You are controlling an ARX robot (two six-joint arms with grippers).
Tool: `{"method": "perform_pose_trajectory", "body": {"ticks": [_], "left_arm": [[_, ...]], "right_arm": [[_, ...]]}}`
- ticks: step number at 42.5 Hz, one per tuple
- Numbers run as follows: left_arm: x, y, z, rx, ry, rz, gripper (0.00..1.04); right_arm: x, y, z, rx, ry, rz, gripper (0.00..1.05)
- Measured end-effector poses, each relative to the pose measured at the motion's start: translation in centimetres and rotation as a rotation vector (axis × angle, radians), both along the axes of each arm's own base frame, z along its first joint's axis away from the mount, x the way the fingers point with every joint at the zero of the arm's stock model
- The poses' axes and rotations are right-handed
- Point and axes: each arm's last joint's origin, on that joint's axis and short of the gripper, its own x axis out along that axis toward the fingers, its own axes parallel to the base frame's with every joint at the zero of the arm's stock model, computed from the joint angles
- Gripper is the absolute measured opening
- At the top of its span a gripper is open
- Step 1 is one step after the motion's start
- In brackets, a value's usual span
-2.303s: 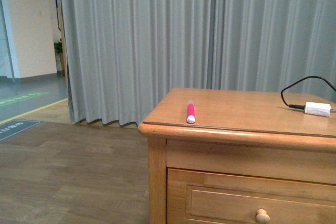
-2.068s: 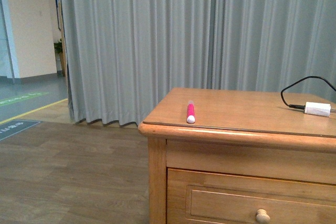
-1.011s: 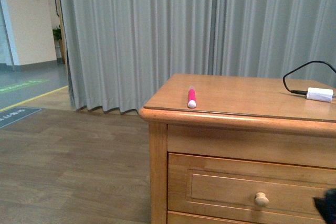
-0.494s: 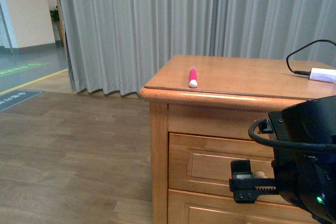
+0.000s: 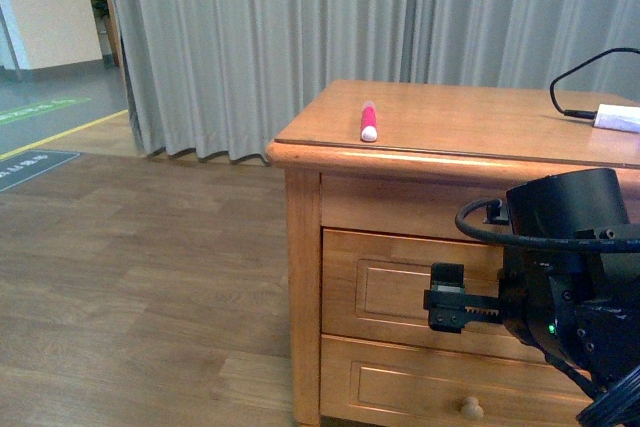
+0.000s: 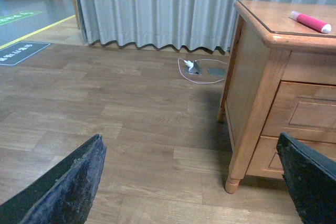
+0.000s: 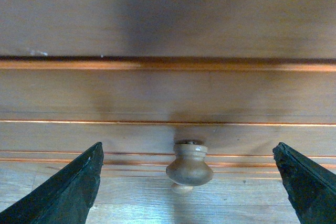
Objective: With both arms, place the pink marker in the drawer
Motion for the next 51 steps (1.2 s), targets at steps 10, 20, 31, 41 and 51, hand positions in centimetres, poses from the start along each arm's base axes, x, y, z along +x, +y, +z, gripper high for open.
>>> {"method": "perform_pose_trajectory", "body": {"ticks": [10,20,31,41,51], "left_arm": [[0.0,0.0,0.0,0.0,0.0,0.0,0.99],[0.0,0.0,0.0,0.0,0.0,0.0,0.99],[0.0,0.0,0.0,0.0,0.0,0.0,0.99],[0.0,0.0,0.0,0.0,0.0,0.0,0.99],[0.0,0.0,0.0,0.0,0.0,0.0,0.99]], "right_arm": [[0.5,-0.2,-1.1,0.001,0.017,-0.001,0.96],[0.8,-0.6,-1.5,0.006,0.027,-0.001,0.96],[0.9,-0.8,-1.8,0.01,0.014,-0.007,0.89],[0.9,-1.1,-1.9,-0.004,0.02,-0.01,0.59],[0.9,-1.1,-2.0,0.001,0.031,0.0,0.29]]}}
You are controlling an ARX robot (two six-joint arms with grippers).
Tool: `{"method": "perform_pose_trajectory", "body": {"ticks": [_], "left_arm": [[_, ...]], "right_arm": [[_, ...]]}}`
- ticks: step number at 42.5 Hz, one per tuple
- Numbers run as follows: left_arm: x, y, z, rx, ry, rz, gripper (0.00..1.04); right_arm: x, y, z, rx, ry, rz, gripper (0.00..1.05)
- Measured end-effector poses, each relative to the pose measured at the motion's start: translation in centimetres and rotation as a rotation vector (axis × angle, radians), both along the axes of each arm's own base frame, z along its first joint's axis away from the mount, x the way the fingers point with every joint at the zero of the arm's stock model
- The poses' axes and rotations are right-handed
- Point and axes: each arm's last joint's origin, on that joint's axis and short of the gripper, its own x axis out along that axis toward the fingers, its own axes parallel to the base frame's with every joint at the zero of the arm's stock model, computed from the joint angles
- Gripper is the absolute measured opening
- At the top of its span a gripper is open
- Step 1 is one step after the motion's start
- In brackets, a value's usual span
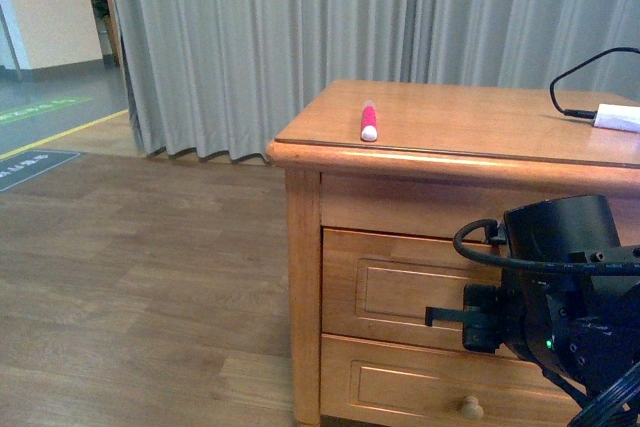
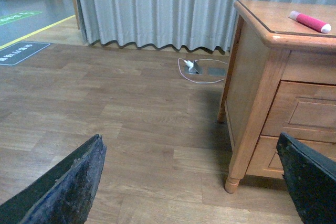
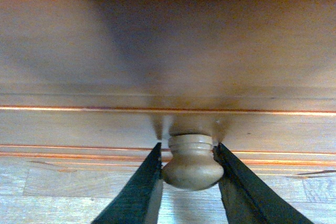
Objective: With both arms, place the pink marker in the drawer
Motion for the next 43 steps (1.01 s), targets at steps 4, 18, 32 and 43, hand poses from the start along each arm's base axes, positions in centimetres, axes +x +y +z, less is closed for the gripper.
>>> {"method": "perform_pose_trajectory", "body": {"ticks": [4,18,32,43], "left_arm": [[0.0,0.0,0.0,0.0,0.0,0.0,0.99],[0.0,0.0,0.0,0.0,0.0,0.0,0.99],[0.0,0.0,0.0,0.0,0.0,0.0,0.99],[0.0,0.0,0.0,0.0,0.0,0.0,0.99]], "right_arm": [[0.0,0.0,0.0,0.0,0.004,0.004,0.23],[-0.8,-0.1,0.8,-0.013,0.107,0.011,0.23],[-8.3,-0.3,2.5,0.042,0.251,0.113,0.23],[-13.6,-0.4,2.4,0.038,0.277,0.162,0.23]]}}
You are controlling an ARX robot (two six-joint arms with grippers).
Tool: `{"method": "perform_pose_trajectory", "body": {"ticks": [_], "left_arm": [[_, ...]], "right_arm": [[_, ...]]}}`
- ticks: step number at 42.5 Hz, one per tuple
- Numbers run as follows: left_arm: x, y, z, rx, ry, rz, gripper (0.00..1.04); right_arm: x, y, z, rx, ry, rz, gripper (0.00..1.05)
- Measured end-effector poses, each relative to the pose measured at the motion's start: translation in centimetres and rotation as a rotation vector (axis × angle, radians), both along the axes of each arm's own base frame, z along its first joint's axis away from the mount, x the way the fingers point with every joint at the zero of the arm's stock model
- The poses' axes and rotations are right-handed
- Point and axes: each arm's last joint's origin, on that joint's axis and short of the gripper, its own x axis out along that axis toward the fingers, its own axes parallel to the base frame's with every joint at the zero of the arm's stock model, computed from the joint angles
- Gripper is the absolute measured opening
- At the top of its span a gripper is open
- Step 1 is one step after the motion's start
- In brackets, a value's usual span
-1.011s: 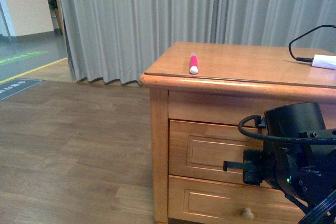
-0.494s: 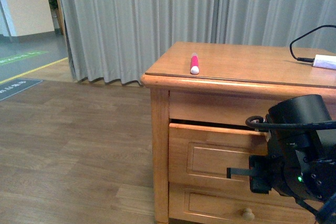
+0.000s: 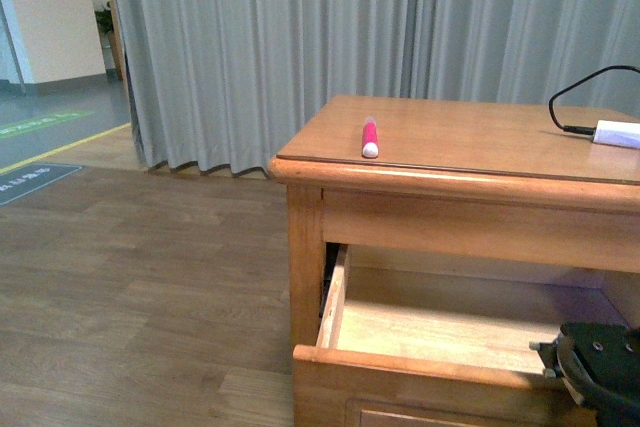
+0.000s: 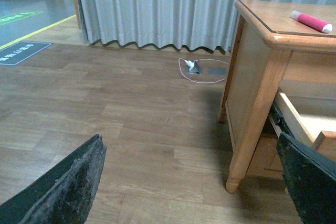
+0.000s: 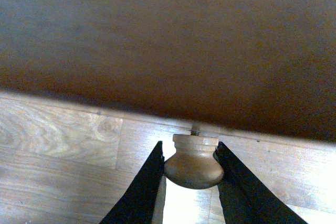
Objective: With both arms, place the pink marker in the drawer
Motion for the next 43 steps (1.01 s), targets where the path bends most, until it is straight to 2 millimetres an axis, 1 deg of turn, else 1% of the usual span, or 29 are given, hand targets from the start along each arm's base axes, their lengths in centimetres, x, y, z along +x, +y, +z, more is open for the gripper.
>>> {"method": "perform_pose_trajectory", "body": {"ticks": [6,7,11,15,16,18,19,21,25,26,27,29,31,36,40,43], "left_arm": [[0.0,0.0,0.0,0.0,0.0,0.0,0.99],[0.0,0.0,0.0,0.0,0.0,0.0,0.99],[0.0,0.0,0.0,0.0,0.0,0.0,0.99],[0.0,0.0,0.0,0.0,0.0,0.0,0.99],[0.0,0.0,0.0,0.0,0.0,0.0,0.99],[0.0,0.0,0.0,0.0,0.0,0.0,0.99],[0.0,0.0,0.0,0.0,0.0,0.0,0.99],[0.0,0.0,0.0,0.0,0.0,0.0,0.99],[0.0,0.0,0.0,0.0,0.0,0.0,0.99],[0.0,0.0,0.0,0.0,0.0,0.0,0.99],[0.0,0.0,0.0,0.0,0.0,0.0,0.99],[0.0,0.0,0.0,0.0,0.0,0.0,0.99],[0.0,0.0,0.0,0.0,0.0,0.0,0.99],[0.0,0.0,0.0,0.0,0.0,0.0,0.99],[0.0,0.0,0.0,0.0,0.0,0.0,0.99],[0.0,0.0,0.0,0.0,0.0,0.0,0.99]], "right_arm": [[-1.2,0.0,-0.1,-0.002,-0.003,0.009,0.23],[-1.4,0.0,-0.1,-0.001,-0.003,0.011,0.25],[-1.9,-0.1,0.4,0.001,-0.02,0.01,0.38],[-2.4,-0.1,1.6,0.0,-0.055,-0.002,0.52],[-2.5,-0.1,1.8,0.002,-0.058,-0.002,0.54],[-3.0,-0.2,2.5,0.007,-0.066,-0.002,0.61],[-3.4,-0.2,3.0,0.013,-0.069,-0.001,0.66],[-4.1,-0.2,3.7,0.02,-0.07,0.007,0.73],[-6.3,-0.5,6.7,0.05,-0.117,0.036,0.95],[-6.6,-0.6,7.3,0.057,-0.129,0.037,0.98],[-7.1,-0.8,8.3,0.065,-0.149,0.037,0.98],[-8.2,-1.4,10.2,0.078,-0.193,0.032,0.96],[-9.2,-2.0,11.9,0.089,-0.236,0.03,0.96],[-10.8,-3.1,14.7,0.105,-0.31,0.021,0.96],[-11.9,-4.0,16.2,0.098,-0.353,0.014,0.96],[-12.2,-4.2,16.4,0.088,-0.363,0.015,0.96]]}}
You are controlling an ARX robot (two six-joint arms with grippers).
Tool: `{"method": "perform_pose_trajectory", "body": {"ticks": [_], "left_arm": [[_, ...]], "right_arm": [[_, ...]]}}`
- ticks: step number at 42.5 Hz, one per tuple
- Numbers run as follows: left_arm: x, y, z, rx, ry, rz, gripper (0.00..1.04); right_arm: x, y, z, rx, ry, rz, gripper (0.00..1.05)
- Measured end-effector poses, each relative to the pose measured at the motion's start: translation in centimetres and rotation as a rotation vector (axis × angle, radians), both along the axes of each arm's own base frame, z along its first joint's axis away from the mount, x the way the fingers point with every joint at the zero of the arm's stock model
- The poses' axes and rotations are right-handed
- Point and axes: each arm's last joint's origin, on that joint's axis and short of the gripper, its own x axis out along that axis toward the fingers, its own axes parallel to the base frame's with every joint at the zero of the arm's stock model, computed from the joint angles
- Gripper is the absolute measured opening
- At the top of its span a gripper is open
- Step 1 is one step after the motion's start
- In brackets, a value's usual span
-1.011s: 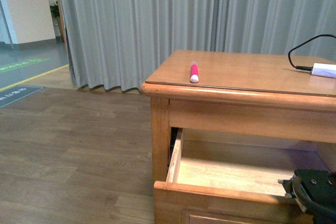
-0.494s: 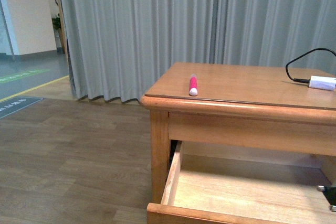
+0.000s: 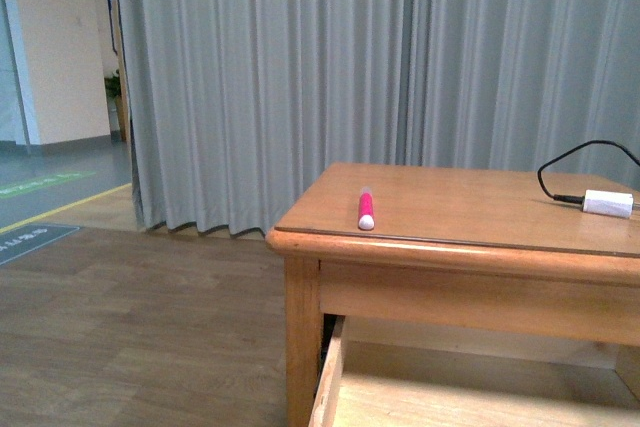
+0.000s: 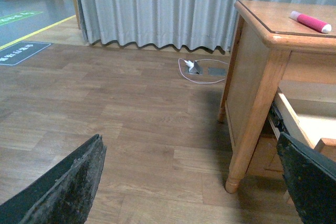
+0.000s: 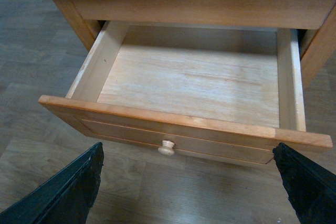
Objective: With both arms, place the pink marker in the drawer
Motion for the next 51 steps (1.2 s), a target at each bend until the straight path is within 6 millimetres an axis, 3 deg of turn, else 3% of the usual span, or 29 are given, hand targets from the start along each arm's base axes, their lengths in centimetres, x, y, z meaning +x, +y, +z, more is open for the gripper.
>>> {"method": "perform_pose_trajectory", "body": {"ticks": [20,26,31,35,41,51], "left_arm": [[0.0,0.0,0.0,-0.002,0.002,0.001,0.99],[0.2,-0.7,-0.7,-0.096,0.112,0.027,0.99],[0.9,-2.3,2.0,-0.105,0.11,-0.05,0.99],[2.6,-3.3,4.8,-0.102,0.081,-0.107,0.99],[7.3,-5.2,8.0,-0.064,0.053,-0.156,0.99],[16.5,-10.4,9.6,-0.003,0.14,-0.24,0.99]], "right_arm": [[-0.5,-0.1,0.3,-0.109,-0.071,-0.02,0.96],[-0.5,-0.1,0.3,-0.109,-0.072,-0.02,0.96],[-0.5,-0.1,0.3,-0.109,-0.072,-0.02,0.96],[-0.5,-0.1,0.3,-0.109,-0.072,-0.02,0.96],[-0.5,-0.1,0.3,-0.109,-0.072,-0.019,0.96],[-0.5,-0.1,0.3,-0.109,-0.072,-0.019,0.96]]}}
